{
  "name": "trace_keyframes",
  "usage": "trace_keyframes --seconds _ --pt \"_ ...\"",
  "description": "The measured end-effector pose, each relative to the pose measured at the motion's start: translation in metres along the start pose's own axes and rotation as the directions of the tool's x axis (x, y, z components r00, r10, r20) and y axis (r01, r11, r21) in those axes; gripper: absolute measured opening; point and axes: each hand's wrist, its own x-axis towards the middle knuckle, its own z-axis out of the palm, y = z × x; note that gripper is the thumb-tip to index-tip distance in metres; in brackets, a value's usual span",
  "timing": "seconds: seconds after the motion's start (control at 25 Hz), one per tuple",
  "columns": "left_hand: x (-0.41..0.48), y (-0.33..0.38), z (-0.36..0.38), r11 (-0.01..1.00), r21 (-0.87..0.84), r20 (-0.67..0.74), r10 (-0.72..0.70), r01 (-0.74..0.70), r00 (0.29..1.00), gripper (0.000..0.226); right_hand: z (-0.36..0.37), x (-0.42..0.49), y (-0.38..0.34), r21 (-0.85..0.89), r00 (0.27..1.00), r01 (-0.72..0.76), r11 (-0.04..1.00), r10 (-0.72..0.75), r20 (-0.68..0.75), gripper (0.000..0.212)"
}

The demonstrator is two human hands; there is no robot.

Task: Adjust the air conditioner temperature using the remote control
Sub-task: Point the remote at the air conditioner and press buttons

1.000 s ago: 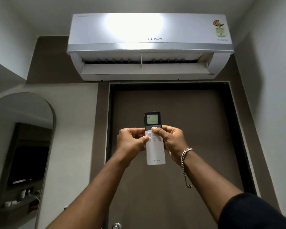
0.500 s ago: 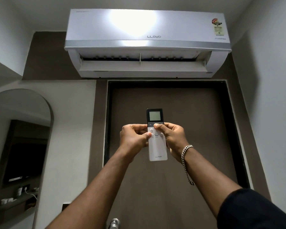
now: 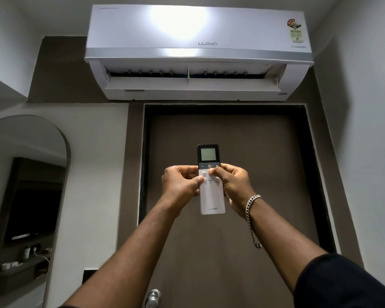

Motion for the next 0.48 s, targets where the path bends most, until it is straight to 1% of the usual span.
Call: trace_keyframes --seconds 0.16,0.24,0.36,0.4,0.48 --pt "0.0002 -0.0003 0.0009 1.000 0.003 -0.006 -0.004 0.004 1.000 0.038 -0.0019 0.0017 0.0025 0.004 1.000 0.005 1.000 -0.005 0.013 0.010" --pt "-0.0003 -0.0005 0.0019 1.000 0.008 -0.005 0.004 -0.004 1.000 0.037 -0.0022 0.0030 0.0041 0.007 1.000 -0.009 1.000 0.009 0.002 0.002" --pt "-0.0020 -0.0002 0.0041 1.000 0.020 -0.002 0.017 -0.017 1.000 0.037 -0.0017 0.0064 0.0058 -0.025 0.999 -0.036 0.999 0.036 -0.034 0.023" --pt "-0.0028 0.0002 0.0049 1.000 0.024 0.000 0.020 -0.020 1.000 0.037 -0.0014 0.0073 0.0060 -0.042 0.998 -0.043 0.998 0.041 -0.047 0.027" --pt "-0.0040 0.0010 0.0065 0.999 0.026 0.005 0.026 -0.026 1.000 0.037 -0.0013 0.0091 0.0065 -0.064 0.997 -0.039 0.997 0.034 -0.068 0.025"
